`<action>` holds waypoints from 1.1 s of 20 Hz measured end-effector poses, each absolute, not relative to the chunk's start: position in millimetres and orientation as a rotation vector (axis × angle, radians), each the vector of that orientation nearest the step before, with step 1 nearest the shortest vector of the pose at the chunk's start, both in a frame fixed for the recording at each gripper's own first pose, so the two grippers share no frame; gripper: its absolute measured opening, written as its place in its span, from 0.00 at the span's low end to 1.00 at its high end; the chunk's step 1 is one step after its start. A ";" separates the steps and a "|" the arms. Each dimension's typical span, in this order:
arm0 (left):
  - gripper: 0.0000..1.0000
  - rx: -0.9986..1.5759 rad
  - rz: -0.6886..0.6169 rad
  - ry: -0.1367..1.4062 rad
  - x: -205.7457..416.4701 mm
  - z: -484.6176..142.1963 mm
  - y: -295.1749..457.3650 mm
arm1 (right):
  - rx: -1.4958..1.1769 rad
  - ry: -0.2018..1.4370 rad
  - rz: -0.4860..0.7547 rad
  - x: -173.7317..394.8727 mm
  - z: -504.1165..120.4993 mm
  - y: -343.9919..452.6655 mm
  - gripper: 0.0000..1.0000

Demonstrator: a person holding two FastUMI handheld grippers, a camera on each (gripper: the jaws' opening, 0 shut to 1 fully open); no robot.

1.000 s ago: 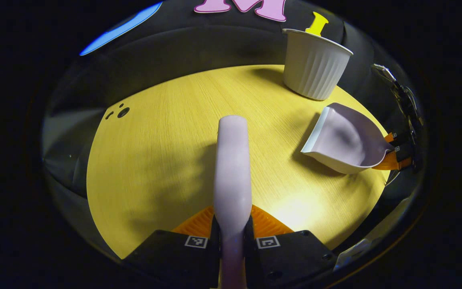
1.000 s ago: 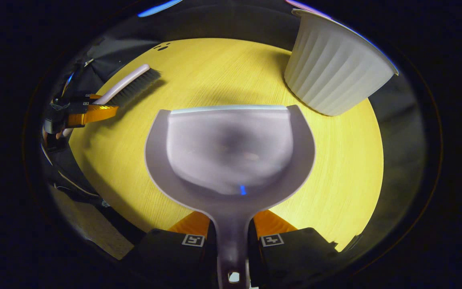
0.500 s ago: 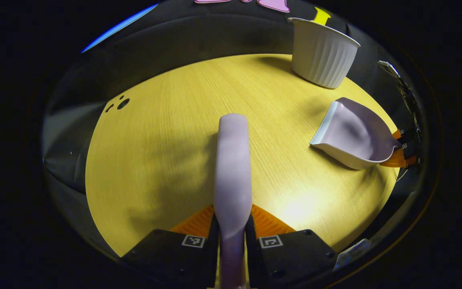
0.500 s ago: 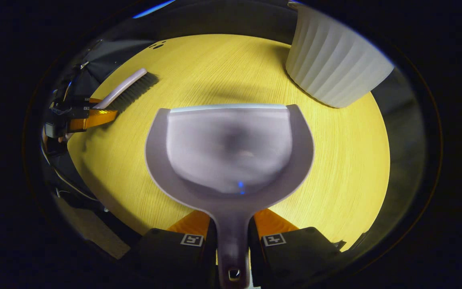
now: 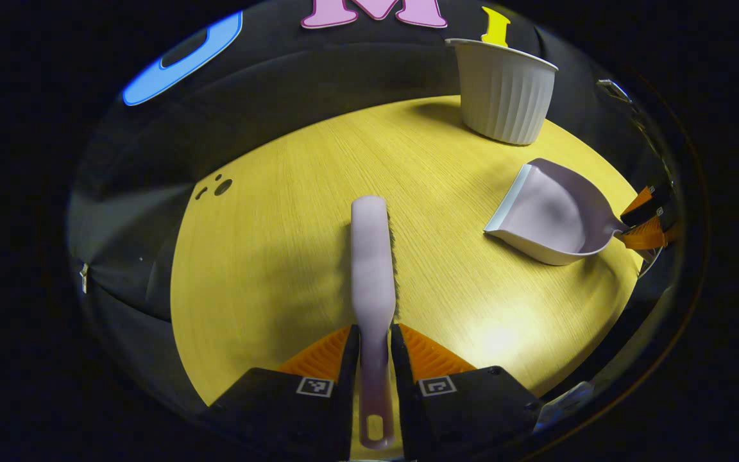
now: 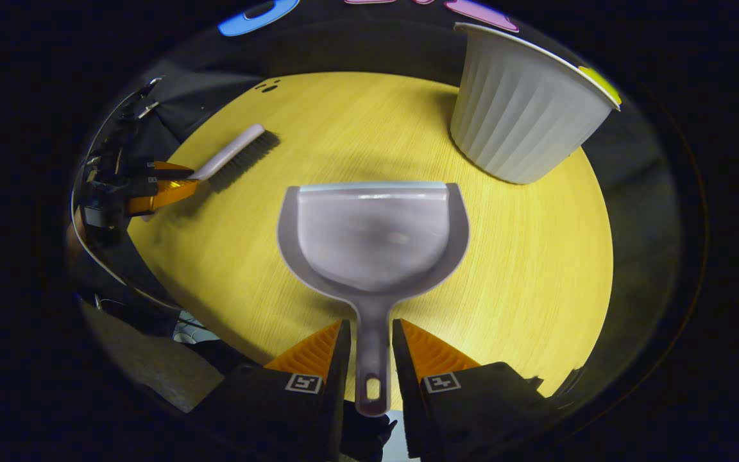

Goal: Pick up the small broom and dustpan from the desktop, sweep the trash into the dustpan with the broom, and then empty the trash into the garbage bin.

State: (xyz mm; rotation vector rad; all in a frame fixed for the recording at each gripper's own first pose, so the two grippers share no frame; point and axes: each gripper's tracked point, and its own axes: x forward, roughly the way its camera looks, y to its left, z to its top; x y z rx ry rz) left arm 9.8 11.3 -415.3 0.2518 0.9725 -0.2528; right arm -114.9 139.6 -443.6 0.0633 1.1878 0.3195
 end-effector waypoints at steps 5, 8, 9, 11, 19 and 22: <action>0.34 0.195 -0.184 0.898 -2.5 -368.1 9.5 | 0.127 0.989 0.360 -97.7 -377.5 141.6 0.42; 0.34 0.110 -0.162 0.775 4.0 -317.7 -9.3 | 0.140 0.816 0.364 -73.5 -330.4 140.0 0.42; 0.34 0.071 -0.174 0.731 5.2 -301.5 -21.8 | 0.143 0.755 0.366 -64.9 -315.3 138.9 0.42; 0.33 0.005 -0.189 0.642 6.7 -264.4 -45.8 | 0.146 0.646 0.363 -51.0 -289.5 136.1 0.42; 0.32 -0.024 -0.194 0.377 7.9 -167.5 -101.4 | 0.197 0.393 0.303 -32.2 -219.3 117.5 0.43; 0.32 0.004 -0.171 0.349 9.3 -162.4 -107.0 | 0.161 0.374 0.292 -36.7 -223.1 110.5 0.43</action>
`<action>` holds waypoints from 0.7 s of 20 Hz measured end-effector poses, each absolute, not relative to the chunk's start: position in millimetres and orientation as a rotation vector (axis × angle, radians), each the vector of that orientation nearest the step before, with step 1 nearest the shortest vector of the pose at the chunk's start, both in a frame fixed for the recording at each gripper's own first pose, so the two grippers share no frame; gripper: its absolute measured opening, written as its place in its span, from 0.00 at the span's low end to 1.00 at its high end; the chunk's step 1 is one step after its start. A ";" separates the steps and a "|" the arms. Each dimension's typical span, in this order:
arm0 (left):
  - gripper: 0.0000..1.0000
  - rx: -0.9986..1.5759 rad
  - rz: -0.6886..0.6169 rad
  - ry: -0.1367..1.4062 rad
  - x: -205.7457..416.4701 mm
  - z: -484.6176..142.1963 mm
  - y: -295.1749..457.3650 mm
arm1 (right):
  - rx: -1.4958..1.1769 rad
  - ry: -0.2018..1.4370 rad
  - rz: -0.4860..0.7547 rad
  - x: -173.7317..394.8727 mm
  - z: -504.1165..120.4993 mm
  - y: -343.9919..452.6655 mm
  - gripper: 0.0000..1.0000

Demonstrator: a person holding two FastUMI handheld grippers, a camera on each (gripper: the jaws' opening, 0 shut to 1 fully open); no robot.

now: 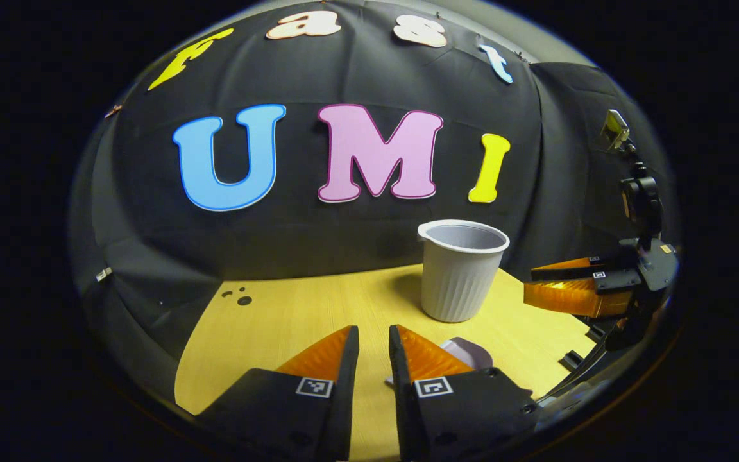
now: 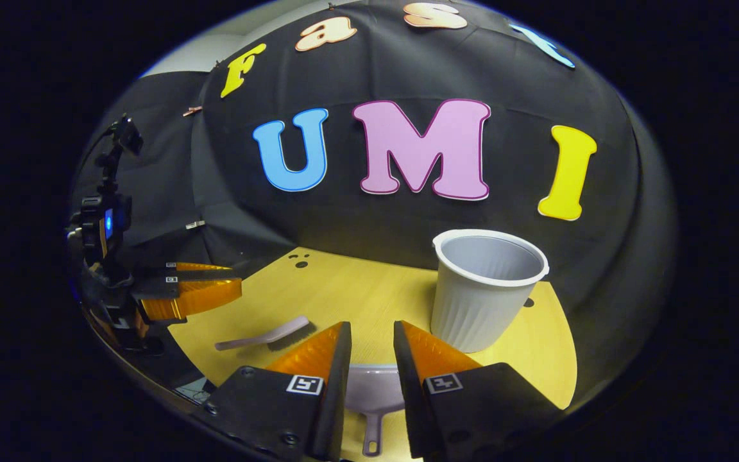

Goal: Pick up the small broom and dustpan from the desktop, sweep the trash into the dustpan with the broom, and then empty the trash into the garbage bin.

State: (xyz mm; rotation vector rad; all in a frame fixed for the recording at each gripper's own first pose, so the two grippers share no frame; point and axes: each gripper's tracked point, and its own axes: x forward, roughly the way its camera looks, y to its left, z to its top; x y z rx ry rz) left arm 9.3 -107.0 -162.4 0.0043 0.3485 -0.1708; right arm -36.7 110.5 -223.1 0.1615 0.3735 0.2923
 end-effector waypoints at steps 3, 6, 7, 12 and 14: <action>0.32 0.017 -0.170 0.356 14.6 -163.9 -113.2 | 0.152 0.379 0.308 -35.4 -222.8 111.4 0.43; 0.32 0.025 -0.173 0.374 17.6 -167.2 -115.1 | 0.173 0.370 0.309 -27.7 -220.7 110.1 0.43; 0.32 0.028 -0.170 0.382 19.5 -167.1 -116.6 | 0.173 0.372 0.312 -26.1 -221.6 109.6 0.43; 0.32 0.025 -0.151 0.408 24.8 -171.8 -111.9 | 0.182 0.376 0.320 -22.3 -222.6 109.7 0.43; 0.32 0.028 -0.150 0.409 25.5 -173.4 -109.9 | 0.175 0.381 0.321 -20.6 -225.2 111.9 0.43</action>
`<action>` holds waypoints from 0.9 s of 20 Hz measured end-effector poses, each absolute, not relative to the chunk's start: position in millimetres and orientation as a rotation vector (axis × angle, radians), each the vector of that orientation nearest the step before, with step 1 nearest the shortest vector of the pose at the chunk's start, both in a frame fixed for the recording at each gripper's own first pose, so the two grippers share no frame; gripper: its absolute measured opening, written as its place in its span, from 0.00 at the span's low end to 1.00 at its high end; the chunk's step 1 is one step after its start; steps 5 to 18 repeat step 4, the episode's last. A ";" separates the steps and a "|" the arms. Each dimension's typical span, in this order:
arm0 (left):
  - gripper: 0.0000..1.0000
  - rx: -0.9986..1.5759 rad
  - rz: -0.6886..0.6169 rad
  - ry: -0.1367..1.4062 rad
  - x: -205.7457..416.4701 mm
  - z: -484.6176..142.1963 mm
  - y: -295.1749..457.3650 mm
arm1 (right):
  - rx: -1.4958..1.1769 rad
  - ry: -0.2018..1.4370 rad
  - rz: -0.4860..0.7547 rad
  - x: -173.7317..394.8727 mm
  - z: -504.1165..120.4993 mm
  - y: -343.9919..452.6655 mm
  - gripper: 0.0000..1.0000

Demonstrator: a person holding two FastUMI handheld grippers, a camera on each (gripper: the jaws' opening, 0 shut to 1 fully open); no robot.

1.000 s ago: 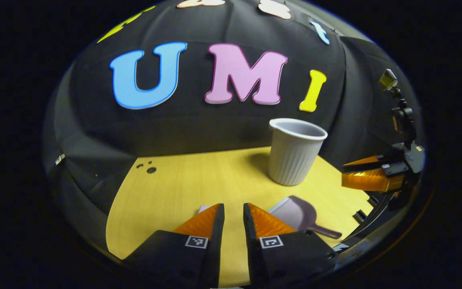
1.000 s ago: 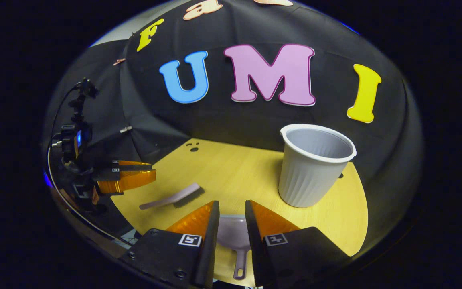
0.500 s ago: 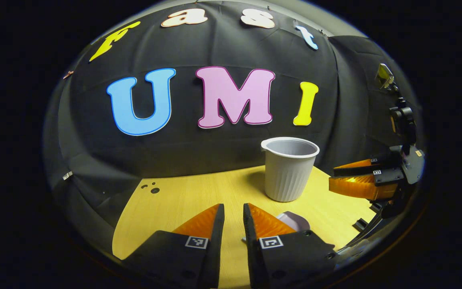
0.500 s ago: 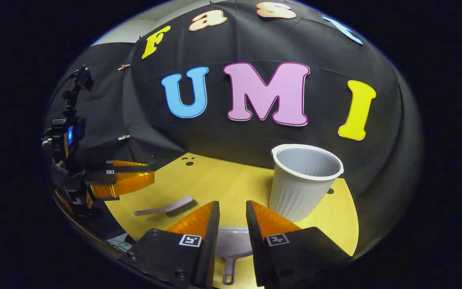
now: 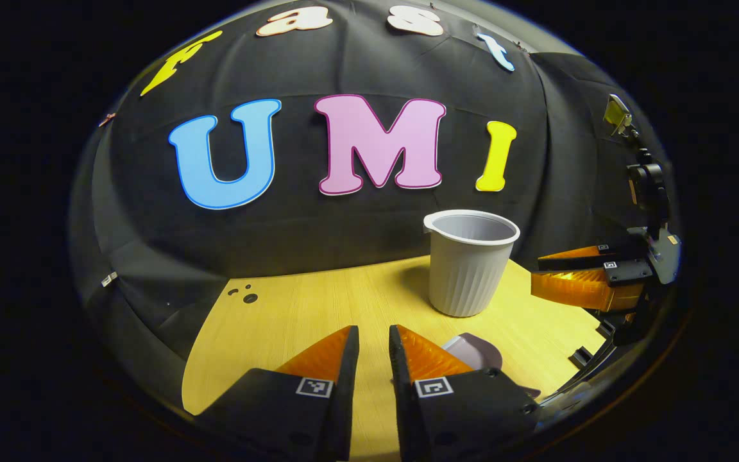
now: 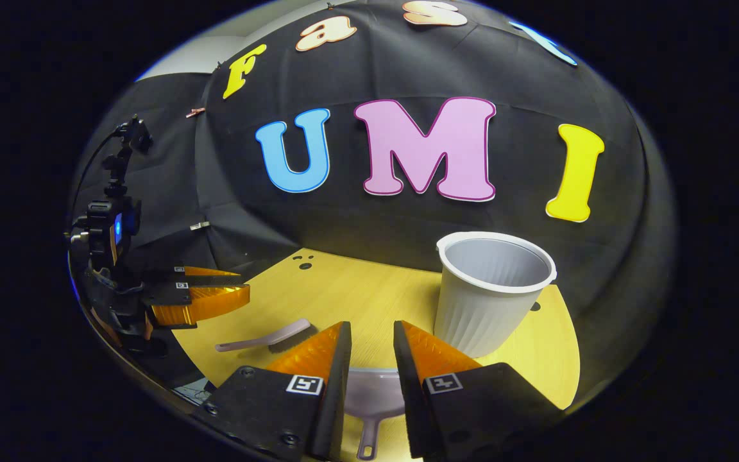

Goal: Pick up the small broom and dustpan from the desktop, sweep the trash into the dustpan with the broom, and then empty the trash into the garbage bin.

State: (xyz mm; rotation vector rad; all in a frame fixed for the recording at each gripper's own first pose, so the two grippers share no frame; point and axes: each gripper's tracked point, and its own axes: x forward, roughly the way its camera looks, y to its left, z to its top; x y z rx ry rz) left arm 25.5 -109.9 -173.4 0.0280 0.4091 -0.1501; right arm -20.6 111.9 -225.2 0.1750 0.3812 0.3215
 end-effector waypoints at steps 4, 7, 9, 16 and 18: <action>0.32 0.032 -0.153 0.412 27.8 -174.5 -106.6 | 0.172 0.389 0.320 -19.9 -224.9 116.9 0.43; 0.32 0.032 -0.153 0.412 27.8 -174.5 -106.6 | 0.172 0.389 0.320 -19.9 -224.9 116.9 0.43; 0.32 0.032 -0.153 0.412 27.8 -174.5 -106.6 | 0.172 0.389 0.320 -19.9 -224.9 116.9 0.43; 0.32 0.032 -0.153 0.412 27.8 -174.5 -106.6 | 0.172 0.389 0.320 -19.9 -224.9 116.9 0.43; 0.32 0.032 -0.153 0.412 27.8 -174.5 -106.6 | 0.172 0.389 0.320 -19.9 -224.9 116.9 0.43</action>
